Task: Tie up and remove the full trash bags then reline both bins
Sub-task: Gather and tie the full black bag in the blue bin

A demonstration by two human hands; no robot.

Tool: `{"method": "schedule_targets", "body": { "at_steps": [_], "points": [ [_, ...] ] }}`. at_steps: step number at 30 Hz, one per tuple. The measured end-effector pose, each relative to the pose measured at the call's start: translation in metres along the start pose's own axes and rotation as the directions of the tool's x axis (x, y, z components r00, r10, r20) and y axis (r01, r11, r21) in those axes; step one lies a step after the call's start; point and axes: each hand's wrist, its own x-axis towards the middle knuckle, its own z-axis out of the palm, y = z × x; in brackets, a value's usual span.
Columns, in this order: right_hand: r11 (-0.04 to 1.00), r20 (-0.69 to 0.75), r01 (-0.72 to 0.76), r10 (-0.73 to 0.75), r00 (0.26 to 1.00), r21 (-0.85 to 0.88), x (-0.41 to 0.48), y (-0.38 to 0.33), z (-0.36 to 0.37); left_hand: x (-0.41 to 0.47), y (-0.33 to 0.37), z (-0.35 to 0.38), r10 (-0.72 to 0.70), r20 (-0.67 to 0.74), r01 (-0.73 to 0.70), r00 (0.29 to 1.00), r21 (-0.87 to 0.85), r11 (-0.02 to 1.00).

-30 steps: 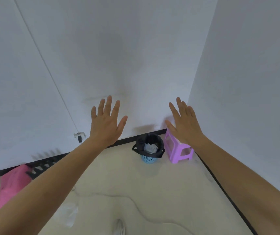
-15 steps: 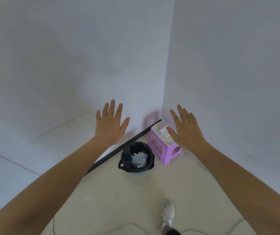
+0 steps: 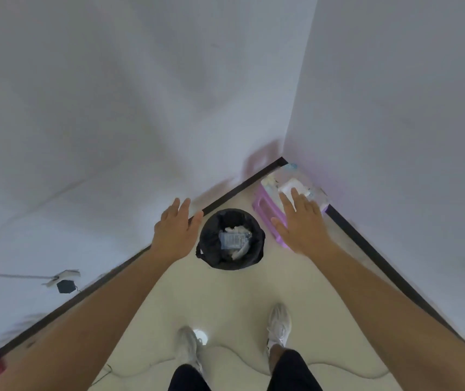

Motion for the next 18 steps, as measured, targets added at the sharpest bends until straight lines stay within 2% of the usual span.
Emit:
{"method": "schedule_targets", "body": {
  "at_steps": [5, 8, 11, 13, 14, 16, 17, 18],
  "points": [
    [0.978, 0.082, -0.184, 0.176, 0.981, 0.098, 0.039, 0.004, 0.126, 0.087, -0.049, 0.105, -0.120, 0.152, 0.161, 0.981, -0.293, 0.943],
    [0.916, 0.157, -0.338, 0.309, 0.938, 0.214, 0.066, 0.007, 0.228, 0.137, -0.091, 0.197, -0.183, 0.197, 0.244, 0.963, -0.359, 0.901],
    [0.834, 0.230, -0.472, 0.418, 0.879, 0.287, 0.091, 0.009, 0.328, 0.177, -0.137, 0.292, -0.238, 0.182, 0.292, 0.954, -0.383, 0.877],
    [0.771, 0.234, -0.518, 0.463, 0.855, 0.370, 0.108, 0.014, 0.390, 0.203, -0.164, 0.351, -0.324, 0.148, 0.356, 0.934, -0.446, 0.822],
    [0.711, 0.245, -0.553, 0.498, 0.832, 0.434, 0.118, 0.018, 0.418, 0.217, -0.177, 0.378, -0.414, 0.153, 0.429, 0.898, -0.520, 0.739],
    [0.506, 0.294, -0.624, 0.586, 0.755, 0.595, 0.138, 0.028, 0.464, 0.242, -0.201, 0.423, -0.602, 0.237, 0.577, 0.762, -0.670, 0.467],
    [0.387, 0.320, -0.640, 0.627, 0.710, 0.663, 0.149, 0.033, 0.485, 0.254, -0.213, 0.442, -0.652, 0.297, 0.621, 0.698, -0.705, 0.343],
    [0.272, 0.362, -0.656, 0.657, 0.661, 0.704, 0.159, 0.040, 0.505, 0.265, -0.226, 0.460, -0.656, 0.364, 0.641, 0.661, -0.728, 0.243]
  ]
}}
